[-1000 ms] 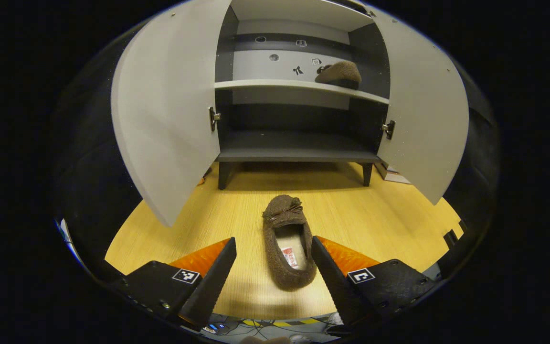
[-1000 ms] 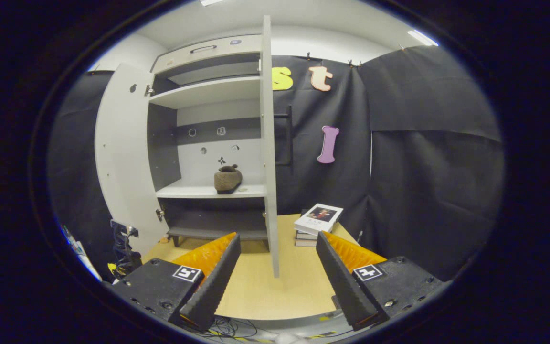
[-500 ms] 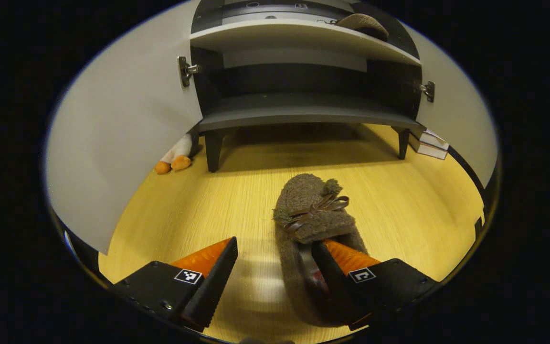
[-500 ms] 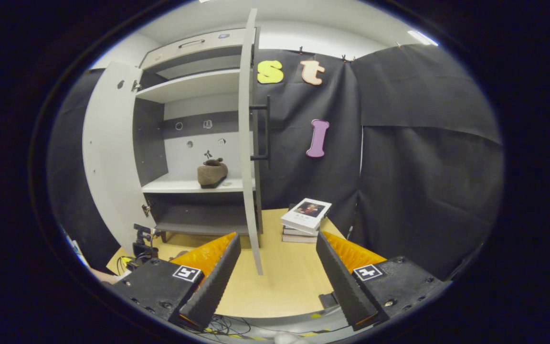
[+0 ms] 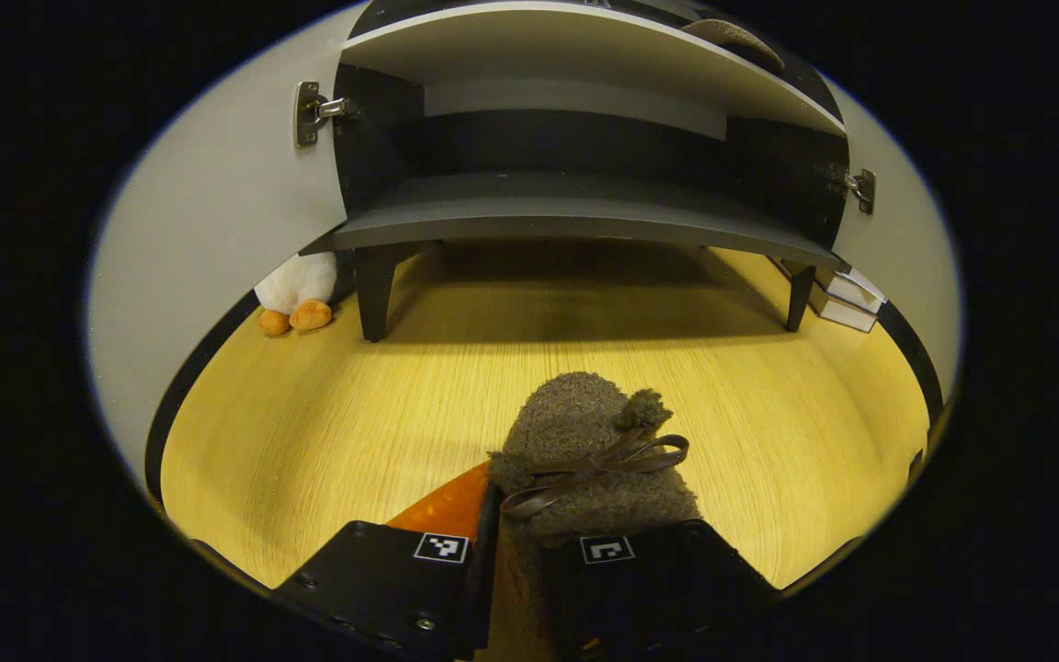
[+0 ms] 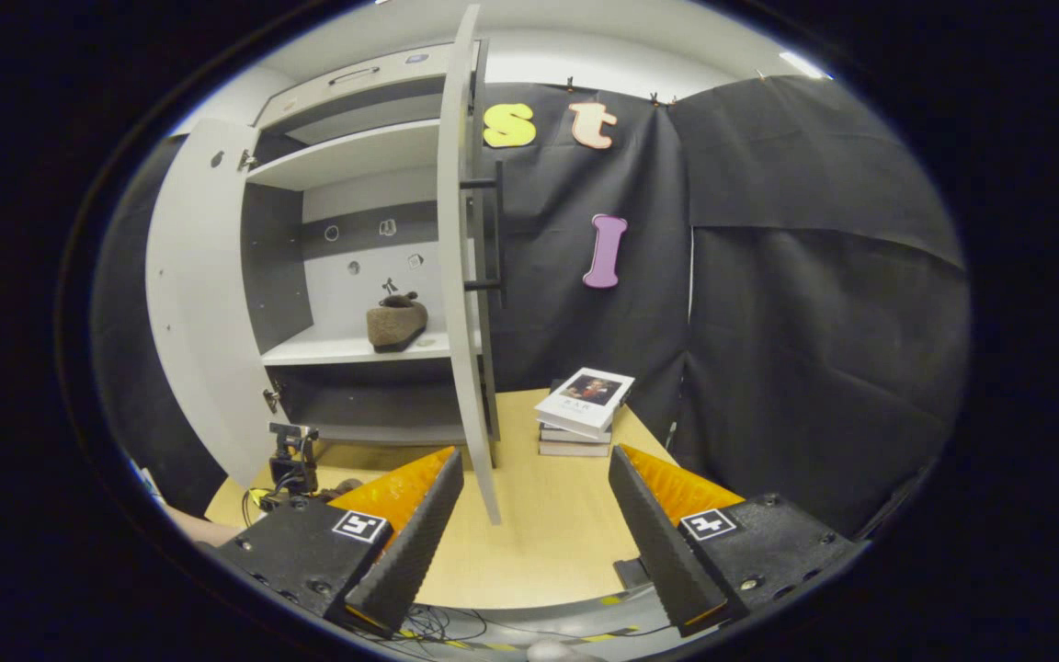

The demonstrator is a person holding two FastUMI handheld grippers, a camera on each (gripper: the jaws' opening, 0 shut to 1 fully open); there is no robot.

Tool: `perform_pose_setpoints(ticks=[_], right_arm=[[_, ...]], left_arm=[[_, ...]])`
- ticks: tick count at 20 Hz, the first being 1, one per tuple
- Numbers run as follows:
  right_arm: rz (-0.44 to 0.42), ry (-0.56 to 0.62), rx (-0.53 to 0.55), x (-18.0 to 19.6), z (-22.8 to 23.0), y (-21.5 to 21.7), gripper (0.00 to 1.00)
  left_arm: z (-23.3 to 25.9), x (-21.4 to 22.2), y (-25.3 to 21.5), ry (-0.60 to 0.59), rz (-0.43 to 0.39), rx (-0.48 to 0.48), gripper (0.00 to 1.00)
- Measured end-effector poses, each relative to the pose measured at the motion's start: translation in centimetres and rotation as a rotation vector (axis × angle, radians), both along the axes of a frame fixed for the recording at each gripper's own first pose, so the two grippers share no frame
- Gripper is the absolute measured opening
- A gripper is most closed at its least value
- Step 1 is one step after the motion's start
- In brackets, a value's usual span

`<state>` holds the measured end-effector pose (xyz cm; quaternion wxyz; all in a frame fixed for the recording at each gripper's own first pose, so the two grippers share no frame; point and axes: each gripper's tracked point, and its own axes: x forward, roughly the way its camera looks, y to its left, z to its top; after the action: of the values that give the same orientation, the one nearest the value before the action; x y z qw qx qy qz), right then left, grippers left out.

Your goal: Grab one shoe with the right hand and put it into the shoe cabinet, grab the other shoe with the left hand and put it into the shoe cabinet; then close the right door with the right hand and the left door with the left hand.

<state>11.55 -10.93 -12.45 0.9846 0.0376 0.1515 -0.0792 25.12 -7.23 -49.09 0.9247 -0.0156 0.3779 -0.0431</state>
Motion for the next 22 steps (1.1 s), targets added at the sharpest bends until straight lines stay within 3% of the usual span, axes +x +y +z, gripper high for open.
perform_pose_setpoints(ticks=[1, 2, 4, 8, 13, 16, 22], right_arm=[[0.003, -0.002, 0.006, 0.1, 0.0, 0.1, 1.00], [0.005, -0.005, 0.007, 0.2, 0.1, 0.2, 0.99], [0.012, -0.013, 0.005, 0.4, 0.4, 0.5, 1.00], [0.026, -0.032, -0.002, 0.1, 1.0, 1.1, 1.00], [0.036, -0.059, 0.005, -0.6, 1.5, 1.3, 0.99], [0.041, -0.075, 0.010, -0.8, 1.8, 1.4, 0.99], [0.060, -0.108, 0.030, -0.4, 2.7, 1.6, 0.98]], left_arm=[[0.1, 0.1, 0.4, 0.005, 0.009, 0.037, 0.30], [0.1, 0.2, 0.9, 0.011, 0.015, 0.063, 0.11], [0.3, -0.1, 0.7, 0.028, 0.003, 0.051, 0.01], [4.1, -0.4, 0.8, -0.025, -0.008, 0.061, 0.00], [13.6, -0.1, 0.2, -0.170, -0.026, 0.076, 0.00], [19.6, 1.8, 0.5, -0.259, -0.043, 0.069, 0.01], [30.2, 8.4, 1.3, -0.375, 0.009, 0.023, 0.00]])
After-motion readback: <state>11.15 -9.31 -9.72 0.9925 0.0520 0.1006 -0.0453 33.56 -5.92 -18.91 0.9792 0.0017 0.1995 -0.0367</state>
